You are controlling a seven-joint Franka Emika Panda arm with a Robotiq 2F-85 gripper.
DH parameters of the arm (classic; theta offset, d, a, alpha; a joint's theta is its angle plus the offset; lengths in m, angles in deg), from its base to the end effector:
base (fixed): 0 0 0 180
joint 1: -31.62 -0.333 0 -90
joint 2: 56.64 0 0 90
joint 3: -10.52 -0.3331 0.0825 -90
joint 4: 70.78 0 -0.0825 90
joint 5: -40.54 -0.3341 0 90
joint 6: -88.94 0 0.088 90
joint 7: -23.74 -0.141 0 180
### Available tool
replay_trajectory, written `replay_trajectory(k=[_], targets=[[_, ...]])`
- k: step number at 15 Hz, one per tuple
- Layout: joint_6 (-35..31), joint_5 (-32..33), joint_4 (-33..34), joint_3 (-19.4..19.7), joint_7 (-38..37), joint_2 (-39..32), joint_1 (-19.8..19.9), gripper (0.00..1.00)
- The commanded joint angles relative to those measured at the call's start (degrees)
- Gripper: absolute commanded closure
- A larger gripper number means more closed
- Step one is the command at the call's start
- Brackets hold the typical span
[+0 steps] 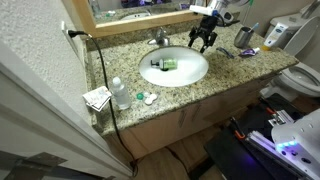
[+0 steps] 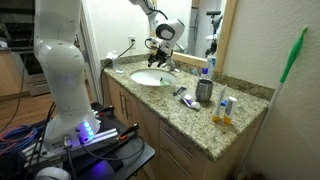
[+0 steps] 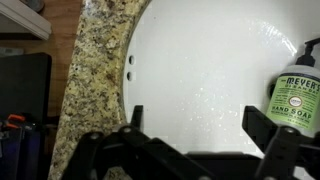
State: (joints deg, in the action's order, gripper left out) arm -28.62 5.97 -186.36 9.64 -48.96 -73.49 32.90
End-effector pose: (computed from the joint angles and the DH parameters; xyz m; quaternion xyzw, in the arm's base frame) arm 0.5370 0.0438 0.3157 -0.6586 0.7004 0.2449 0.1252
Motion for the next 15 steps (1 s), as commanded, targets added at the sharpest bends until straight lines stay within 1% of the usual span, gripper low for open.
replay_trajectory(k=[1, 2, 6, 7, 8, 9, 11, 13, 14, 15], targets=[[-2.60, -3.01, 4.49, 0.64, -2.71, -7.39, -0.70, 0.00], [-3.38, -5.33, 5.16, 0.39, -1.81, -8.94, -0.14, 0.00], [-11.34, -12.32, 9.77, 0.20, -1.66, -16.32, -0.55, 0.00], [-12.13, -13.74, 11.19, 0.08, -2.21, -18.11, -0.49, 0.00], [-12.03, -15.01, 11.36, -0.09, -1.46, -18.43, -0.06, 0.00], [-10.86, -12.84, 8.89, 0.87, -1.99, -16.20, -0.94, 0.00], [-10.96, -13.94, 10.62, 0.85, -2.00, -18.12, -0.90, 0.00], [-10.96, -14.03, 11.02, 0.84, -2.01, -18.31, -0.88, 0.00], [-11.24, -14.64, 13.37, 0.61, -2.26, -20.68, -0.76, 0.00], [-13.91, -15.10, 14.80, 0.58, -1.90, -22.59, -1.22, 0.00]])
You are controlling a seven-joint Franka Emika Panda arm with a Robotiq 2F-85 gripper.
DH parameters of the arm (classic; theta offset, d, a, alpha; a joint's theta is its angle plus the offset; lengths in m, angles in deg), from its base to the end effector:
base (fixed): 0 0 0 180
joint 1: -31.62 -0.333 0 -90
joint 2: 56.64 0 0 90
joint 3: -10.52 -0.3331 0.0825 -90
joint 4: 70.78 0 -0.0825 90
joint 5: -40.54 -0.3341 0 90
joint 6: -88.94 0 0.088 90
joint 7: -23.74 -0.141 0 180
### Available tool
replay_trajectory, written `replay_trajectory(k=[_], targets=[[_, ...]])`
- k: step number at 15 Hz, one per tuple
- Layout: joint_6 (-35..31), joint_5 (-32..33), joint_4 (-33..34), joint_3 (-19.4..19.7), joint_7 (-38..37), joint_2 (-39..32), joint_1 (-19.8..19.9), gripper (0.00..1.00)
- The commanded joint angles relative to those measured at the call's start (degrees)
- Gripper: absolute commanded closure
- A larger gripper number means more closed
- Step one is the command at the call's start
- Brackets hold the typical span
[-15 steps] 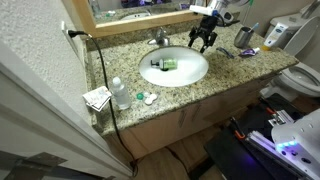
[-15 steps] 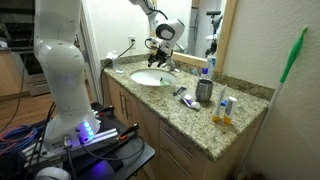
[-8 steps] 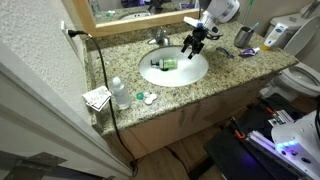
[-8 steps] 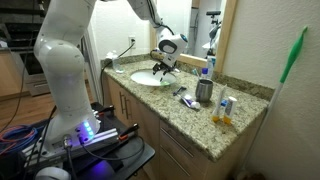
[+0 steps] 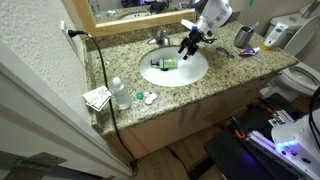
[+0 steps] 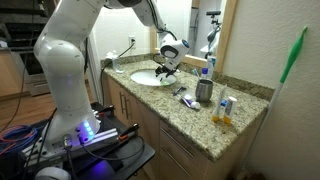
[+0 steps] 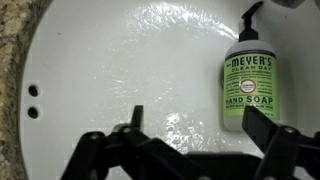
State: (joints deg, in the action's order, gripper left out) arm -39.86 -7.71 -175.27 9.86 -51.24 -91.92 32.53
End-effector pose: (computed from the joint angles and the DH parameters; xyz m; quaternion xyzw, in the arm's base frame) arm 0.6123 0.0377 0.2124 -0.5440 0.7803 0.2493 0.1817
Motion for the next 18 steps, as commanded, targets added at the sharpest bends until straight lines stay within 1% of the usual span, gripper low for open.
replay_trajectory(k=[1, 4, 6, 9, 14, 18], targets=[[-3.65, -1.98, 4.81, 0.03, 0.68, -5.43, -0.90, 0.00], [-8.92, -2.86, 8.33, -0.52, 1.09, -9.54, -1.89, 0.00], [-11.05, -3.03, 10.70, -1.00, 1.19, -12.23, -2.18, 0.00], [-12.01, -3.38, 13.37, -1.70, 0.94, -15.37, -2.62, 0.00], [-13.39, -3.07, 14.95, -1.83, -0.05, -16.24, -3.63, 0.00], [-18.04, -1.17, 14.69, -0.45, -0.50, -16.53, -5.78, 0.00]])
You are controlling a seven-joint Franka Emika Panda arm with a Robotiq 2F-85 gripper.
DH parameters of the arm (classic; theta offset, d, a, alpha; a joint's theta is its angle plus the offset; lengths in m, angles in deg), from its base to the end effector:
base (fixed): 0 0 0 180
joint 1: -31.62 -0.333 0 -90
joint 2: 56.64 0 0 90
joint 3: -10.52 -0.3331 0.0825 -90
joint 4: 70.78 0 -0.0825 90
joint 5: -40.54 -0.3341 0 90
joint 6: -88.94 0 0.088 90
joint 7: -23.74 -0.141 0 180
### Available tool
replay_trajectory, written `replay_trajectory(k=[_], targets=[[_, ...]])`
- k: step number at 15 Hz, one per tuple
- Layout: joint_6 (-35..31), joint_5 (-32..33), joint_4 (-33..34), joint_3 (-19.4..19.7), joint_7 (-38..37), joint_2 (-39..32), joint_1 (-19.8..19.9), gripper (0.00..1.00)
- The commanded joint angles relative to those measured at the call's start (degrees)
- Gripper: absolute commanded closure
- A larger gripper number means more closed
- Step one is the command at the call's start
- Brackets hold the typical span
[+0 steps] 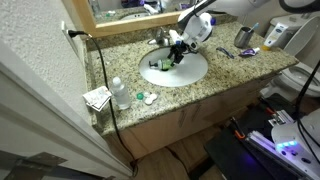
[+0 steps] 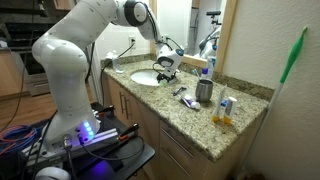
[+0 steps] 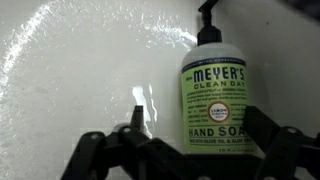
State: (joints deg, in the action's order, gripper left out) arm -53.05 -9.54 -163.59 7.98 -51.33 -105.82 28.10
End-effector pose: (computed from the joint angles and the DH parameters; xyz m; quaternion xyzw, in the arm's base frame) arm 0.6652 0.0803 0.1396 -0.5480 0.7896 0.1819 0.2075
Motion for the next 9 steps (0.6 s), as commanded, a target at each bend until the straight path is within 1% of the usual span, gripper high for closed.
replay_trajectory(k=[1, 4, 7, 8, 9], targets=[[-5.37, 1.03, 3.12, 1.64, -0.90, -2.84, -1.76, 0.00], [-7.68, 2.77, 3.38, 2.66, -2.83, -3.67, -3.53, 0.00], [-8.55, 6.20, 2.70, 4.07, -5.85, -3.62, -4.81, 0.00], [-8.36, 7.05, 2.65, 4.26, -6.60, -3.55, -4.89, 0.02], [-8.19, 7.92, 2.52, 4.39, -7.43, -3.42, -4.93, 0.26]])
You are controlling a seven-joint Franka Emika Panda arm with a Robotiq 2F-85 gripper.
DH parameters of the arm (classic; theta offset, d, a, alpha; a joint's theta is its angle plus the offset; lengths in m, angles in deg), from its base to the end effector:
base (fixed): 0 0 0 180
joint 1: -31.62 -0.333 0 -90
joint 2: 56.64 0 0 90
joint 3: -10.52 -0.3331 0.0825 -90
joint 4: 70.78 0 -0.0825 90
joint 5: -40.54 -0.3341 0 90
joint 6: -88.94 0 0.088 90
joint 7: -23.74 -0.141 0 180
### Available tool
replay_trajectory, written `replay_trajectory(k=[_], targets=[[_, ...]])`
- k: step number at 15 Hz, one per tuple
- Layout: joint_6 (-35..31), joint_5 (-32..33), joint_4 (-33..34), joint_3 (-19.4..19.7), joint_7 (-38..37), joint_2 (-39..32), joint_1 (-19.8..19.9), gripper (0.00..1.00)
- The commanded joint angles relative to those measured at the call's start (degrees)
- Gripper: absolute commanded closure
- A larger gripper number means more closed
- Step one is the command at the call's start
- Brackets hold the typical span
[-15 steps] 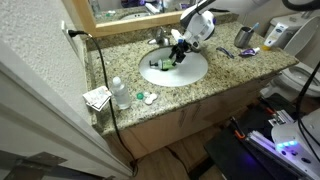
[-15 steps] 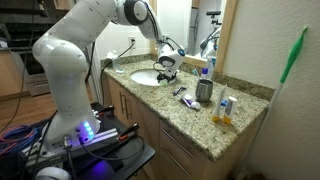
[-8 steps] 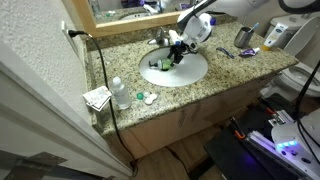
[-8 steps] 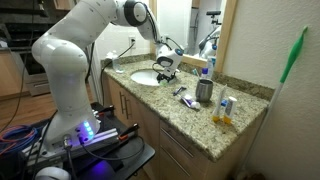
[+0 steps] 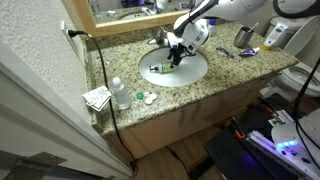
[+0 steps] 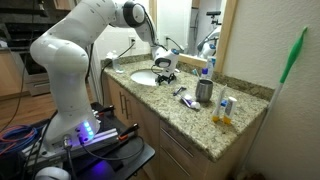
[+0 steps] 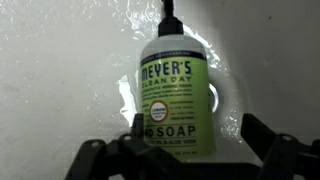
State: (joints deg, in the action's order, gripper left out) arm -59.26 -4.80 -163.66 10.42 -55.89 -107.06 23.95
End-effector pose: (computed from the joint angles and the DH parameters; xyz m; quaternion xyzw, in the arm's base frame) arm 0.6686 0.0907 0.1300 -0.5592 0.7990 0.1219 0.1844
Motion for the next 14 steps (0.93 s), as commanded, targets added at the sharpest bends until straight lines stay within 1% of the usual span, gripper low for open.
replay_trajectory(k=[1, 3, 4, 5, 7, 8, 11, 14], targets=[[-1.77, 4.11, 2.40, 2.07, -3.68, -2.05, -0.78, 0.26], [-1.63, 5.65, 2.21, 1.97, -5.16, -1.95, -0.54, 0.39], [-1.17, 6.44, 2.29, 1.81, -5.56, -2.02, -0.22, 0.35], [-0.65, 7.19, 2.47, 1.64, -5.94, -2.11, 0.01, 0.12], [-0.36, 8.15, 2.64, 1.36, -6.25, -2.11, 0.26, 0.06], [-0.12, 8.60, 2.86, 1.10, -5.56, -2.24, 0.57, 0.01], [1.57, 10.14, 3.20, 0.46, -4.36, -2.64, 1.62, 0.00], [1.30, 11.53, 4.32, -1.06, -2.53, -3.69, 3.15, 0.00]])
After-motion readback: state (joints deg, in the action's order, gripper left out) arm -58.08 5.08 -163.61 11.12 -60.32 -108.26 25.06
